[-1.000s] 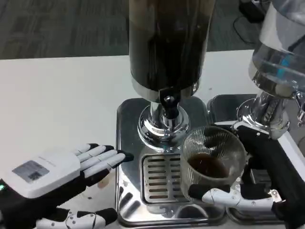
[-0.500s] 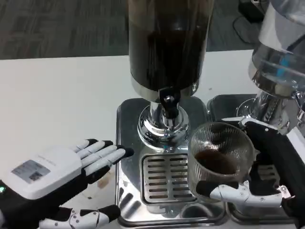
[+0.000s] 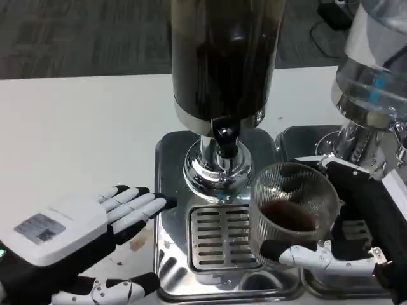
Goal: Grasp the cup under the faucet to collect the drink, then remove the cup.
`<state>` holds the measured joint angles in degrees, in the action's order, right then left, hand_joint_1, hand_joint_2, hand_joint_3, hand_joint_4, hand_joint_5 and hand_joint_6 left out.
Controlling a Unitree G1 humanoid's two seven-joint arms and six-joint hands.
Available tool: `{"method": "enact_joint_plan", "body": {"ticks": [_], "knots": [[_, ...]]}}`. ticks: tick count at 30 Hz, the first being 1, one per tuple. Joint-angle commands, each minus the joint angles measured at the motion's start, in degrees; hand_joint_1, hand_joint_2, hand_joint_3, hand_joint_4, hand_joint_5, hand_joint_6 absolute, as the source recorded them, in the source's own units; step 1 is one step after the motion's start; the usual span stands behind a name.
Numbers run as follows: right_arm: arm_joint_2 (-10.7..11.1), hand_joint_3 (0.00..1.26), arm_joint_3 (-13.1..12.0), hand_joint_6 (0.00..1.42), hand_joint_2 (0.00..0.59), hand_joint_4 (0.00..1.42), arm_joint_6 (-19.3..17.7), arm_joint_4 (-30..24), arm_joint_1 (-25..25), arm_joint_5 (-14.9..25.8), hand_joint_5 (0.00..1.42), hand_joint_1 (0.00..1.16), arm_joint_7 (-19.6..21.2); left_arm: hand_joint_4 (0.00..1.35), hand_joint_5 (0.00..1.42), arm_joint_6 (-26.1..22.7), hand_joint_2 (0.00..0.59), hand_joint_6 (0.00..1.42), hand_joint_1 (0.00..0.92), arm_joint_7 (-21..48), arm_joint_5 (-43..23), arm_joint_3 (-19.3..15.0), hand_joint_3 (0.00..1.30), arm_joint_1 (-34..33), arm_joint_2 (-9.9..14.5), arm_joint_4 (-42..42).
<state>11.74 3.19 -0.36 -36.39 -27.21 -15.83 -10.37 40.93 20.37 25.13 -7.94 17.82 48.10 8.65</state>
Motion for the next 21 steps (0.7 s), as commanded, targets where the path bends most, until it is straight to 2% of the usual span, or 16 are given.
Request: {"method": "enact_joint_plan", "body": {"ticks": [1,21], "knots": [[-0.6,0.49,0.6,1.32,0.123,0.67,-1.4,-0.8,0.5,0.5,0.92,0.96,0.9,0.0,0.0,-0.1,0.269,0.0,0.0,-0.7,0.1,-0.6,0.0,0.8,-0.4,0.0],[-0.7,0.49,0.5,1.32,0.137,0.67,-1.2,-0.7,0.4,0.7,0.92,0.96,1.0,0.0,0.0,-1.1,0.262,0.0,0.0,-1.0,0.8,-1.4,0.0,1.4,-1.9,0.7]]}}
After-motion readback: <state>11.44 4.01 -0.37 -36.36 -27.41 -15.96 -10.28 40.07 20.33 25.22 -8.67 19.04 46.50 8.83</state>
